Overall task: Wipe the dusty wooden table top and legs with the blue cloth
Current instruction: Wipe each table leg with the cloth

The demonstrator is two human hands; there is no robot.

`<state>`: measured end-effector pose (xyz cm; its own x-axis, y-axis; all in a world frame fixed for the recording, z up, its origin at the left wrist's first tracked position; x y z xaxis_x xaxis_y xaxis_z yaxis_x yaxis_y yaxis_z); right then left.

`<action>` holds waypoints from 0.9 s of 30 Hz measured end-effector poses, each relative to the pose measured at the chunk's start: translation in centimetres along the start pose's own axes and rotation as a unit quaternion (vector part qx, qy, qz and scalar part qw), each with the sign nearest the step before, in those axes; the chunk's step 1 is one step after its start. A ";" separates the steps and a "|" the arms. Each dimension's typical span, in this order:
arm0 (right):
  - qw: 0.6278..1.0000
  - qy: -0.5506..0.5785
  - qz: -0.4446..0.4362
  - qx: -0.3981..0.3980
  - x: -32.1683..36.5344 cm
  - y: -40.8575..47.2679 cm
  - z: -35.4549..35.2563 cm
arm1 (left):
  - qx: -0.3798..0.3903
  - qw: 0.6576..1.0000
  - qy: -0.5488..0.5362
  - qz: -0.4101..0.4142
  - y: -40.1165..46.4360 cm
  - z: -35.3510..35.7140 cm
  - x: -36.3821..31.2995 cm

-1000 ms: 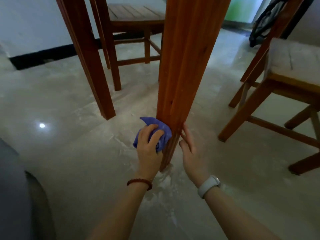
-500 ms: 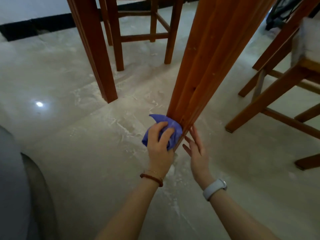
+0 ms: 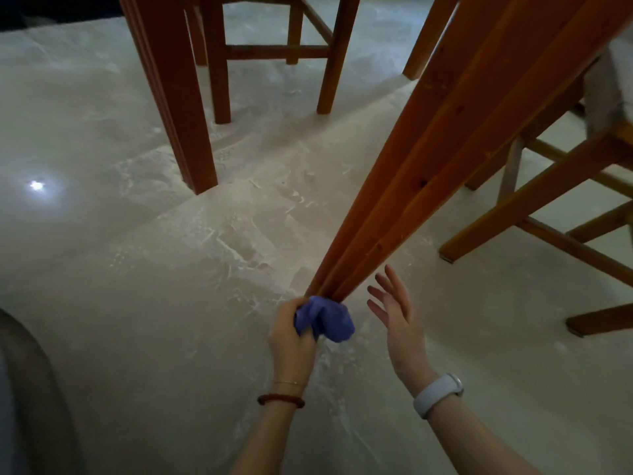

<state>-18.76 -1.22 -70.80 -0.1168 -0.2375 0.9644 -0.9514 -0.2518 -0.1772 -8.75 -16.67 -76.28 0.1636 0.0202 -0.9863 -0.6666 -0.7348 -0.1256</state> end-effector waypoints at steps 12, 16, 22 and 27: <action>0.999 0.013 -0.014 -0.039 2.2 -0.8 0.7 | -0.038 0.996 0.029 -0.071 4.5 -3.1 -2.6; 0.996 0.015 -0.060 -0.064 6.7 -0.8 0.4 | -0.025 0.998 -0.035 0.047 6.5 -4.0 -12.1; 0.993 0.016 -0.093 -0.070 12.9 -2.7 0.4 | 0.039 0.983 -0.138 0.111 7.0 -3.0 -24.3; 0.992 0.006 -0.107 -0.062 15.1 -3.8 0.8 | 0.209 0.923 -0.269 0.180 4.4 -0.1 -33.9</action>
<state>-16.69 -4.64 -55.70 0.0897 -0.1795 0.9797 -0.9825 -0.1769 0.0576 -17.17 -20.62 -43.43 -0.4332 0.2417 -0.8683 -0.8481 -0.4355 0.3018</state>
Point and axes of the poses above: each hand's wrist, its own y-axis towards the middle knuckle, its own z-axis out of the palm, x = y × z, the point moved 10 cm from there along y, towards the middle knuckle, and after that the axes turned 6 degrees about -y, right-handed, at the moved point
